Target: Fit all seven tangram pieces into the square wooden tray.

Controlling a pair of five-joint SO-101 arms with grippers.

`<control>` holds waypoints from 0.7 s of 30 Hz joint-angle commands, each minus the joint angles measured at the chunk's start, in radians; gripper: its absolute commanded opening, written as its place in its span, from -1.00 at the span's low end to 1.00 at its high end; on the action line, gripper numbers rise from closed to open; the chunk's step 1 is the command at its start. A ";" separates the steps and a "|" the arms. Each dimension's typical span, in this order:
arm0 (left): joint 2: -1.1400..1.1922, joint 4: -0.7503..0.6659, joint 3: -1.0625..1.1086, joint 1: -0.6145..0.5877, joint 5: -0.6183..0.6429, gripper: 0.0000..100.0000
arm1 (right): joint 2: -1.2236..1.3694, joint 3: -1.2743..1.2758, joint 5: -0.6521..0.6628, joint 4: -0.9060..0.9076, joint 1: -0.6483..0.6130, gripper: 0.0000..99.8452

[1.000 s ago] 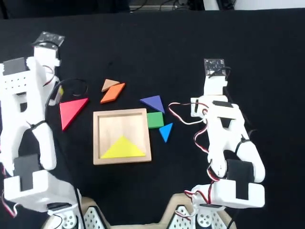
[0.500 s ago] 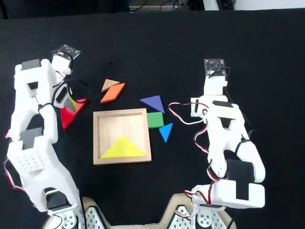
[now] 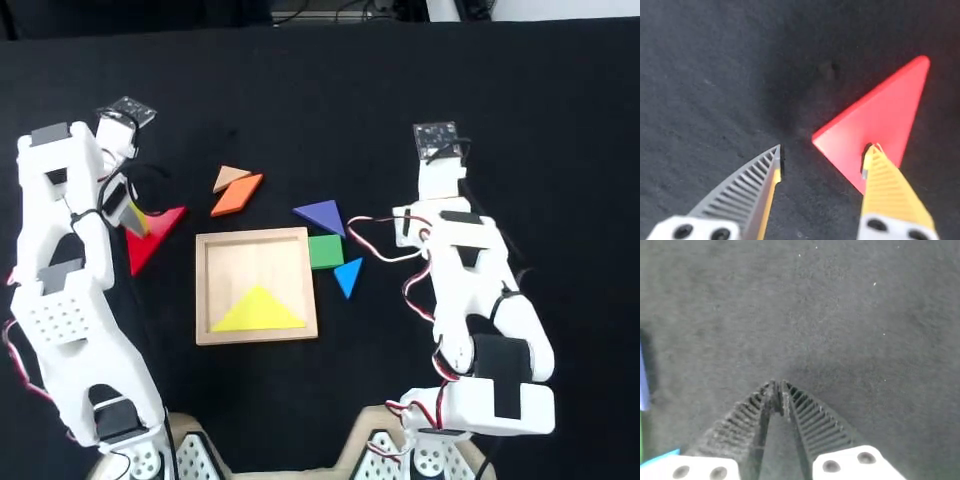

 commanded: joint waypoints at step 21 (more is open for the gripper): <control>0.068 0.086 -0.157 0.041 -0.015 -0.40 | -0.005 -0.044 0.011 -0.014 -0.018 -0.98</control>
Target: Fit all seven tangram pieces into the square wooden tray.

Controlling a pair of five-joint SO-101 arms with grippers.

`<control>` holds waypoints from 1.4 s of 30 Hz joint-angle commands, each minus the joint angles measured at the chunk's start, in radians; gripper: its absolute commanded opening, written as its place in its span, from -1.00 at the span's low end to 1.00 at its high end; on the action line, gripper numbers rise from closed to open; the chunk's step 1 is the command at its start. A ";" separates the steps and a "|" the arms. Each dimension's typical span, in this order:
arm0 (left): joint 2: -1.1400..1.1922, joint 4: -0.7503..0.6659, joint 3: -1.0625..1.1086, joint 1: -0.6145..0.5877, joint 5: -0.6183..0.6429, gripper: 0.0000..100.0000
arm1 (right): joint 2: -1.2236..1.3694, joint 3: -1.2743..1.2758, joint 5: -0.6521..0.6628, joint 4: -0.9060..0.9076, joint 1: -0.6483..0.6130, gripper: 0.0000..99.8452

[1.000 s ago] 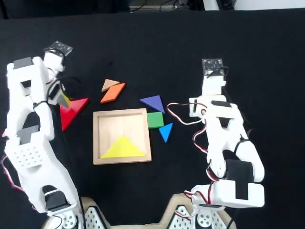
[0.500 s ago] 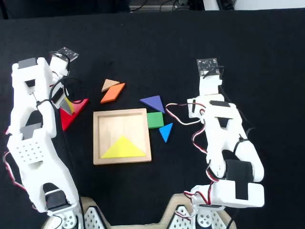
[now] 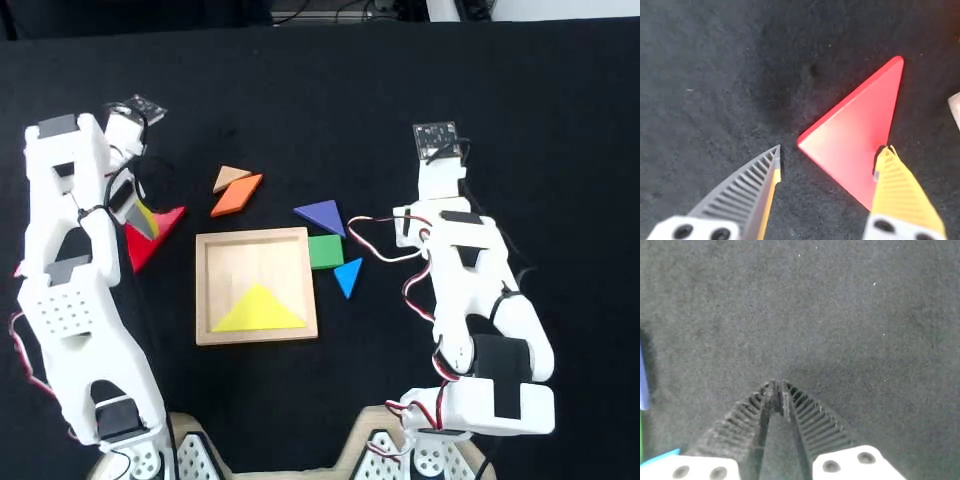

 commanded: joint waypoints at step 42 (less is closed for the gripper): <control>0.150 0.038 -0.136 0.099 -0.006 -0.52 | -0.005 -0.044 0.009 -0.014 -0.018 -0.98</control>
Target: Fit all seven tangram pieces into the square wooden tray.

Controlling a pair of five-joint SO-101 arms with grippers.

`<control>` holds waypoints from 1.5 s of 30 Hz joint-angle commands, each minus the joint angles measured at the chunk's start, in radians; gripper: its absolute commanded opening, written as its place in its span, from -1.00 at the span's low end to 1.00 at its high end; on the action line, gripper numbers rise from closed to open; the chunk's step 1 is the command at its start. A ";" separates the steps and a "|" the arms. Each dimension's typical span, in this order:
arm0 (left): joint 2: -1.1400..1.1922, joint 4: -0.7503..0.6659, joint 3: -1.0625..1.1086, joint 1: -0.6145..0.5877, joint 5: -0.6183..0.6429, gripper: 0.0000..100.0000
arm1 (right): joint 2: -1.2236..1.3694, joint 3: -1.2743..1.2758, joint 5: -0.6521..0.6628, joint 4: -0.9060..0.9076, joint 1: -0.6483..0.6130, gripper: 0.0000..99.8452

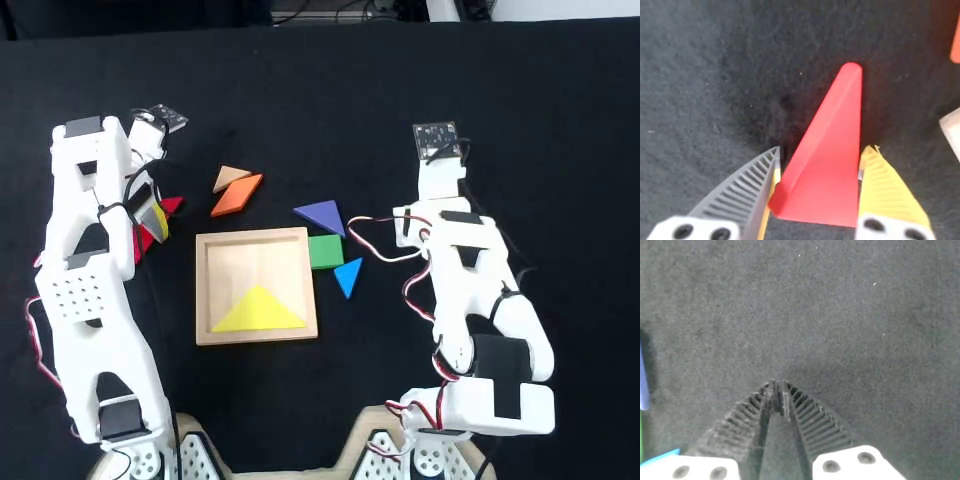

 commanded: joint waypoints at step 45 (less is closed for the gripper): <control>-0.503 0.316 0.004 0.127 0.006 -0.94 | -0.005 -0.044 0.009 -0.015 -0.018 -0.97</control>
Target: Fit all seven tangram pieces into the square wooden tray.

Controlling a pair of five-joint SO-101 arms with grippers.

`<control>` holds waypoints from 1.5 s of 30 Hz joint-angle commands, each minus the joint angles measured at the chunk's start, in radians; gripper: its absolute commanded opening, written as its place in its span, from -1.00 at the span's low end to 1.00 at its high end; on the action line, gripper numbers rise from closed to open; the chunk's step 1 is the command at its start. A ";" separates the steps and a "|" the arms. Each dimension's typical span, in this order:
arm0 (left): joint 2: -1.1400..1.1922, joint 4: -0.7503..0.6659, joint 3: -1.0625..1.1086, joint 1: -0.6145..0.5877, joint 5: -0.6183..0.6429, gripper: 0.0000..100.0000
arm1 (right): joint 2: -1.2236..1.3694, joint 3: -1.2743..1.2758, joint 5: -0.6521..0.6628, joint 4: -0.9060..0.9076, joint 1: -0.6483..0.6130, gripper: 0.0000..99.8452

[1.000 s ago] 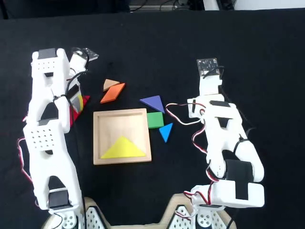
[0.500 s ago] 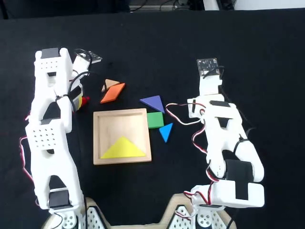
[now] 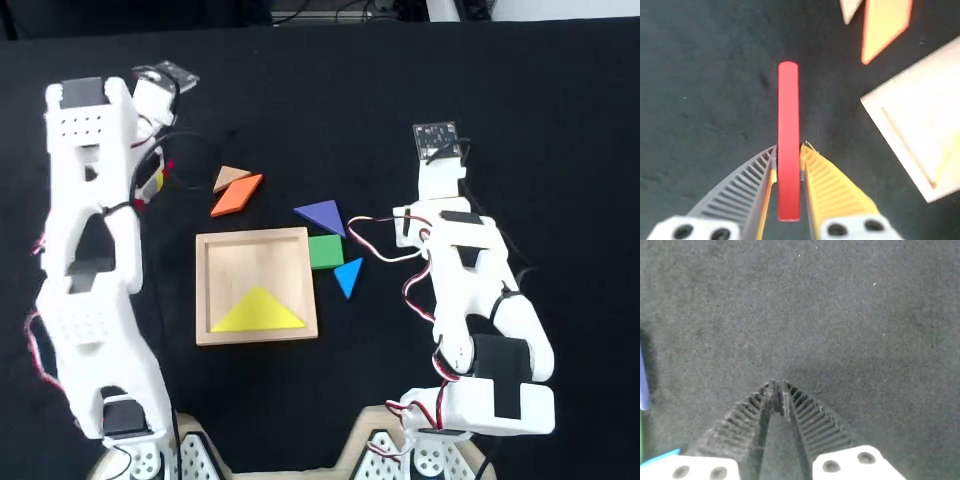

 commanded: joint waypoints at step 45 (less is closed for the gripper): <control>-0.141 0.015 0.631 0.427 -1.313 -0.94 | 0.035 -0.058 0.011 -0.049 -0.018 -0.98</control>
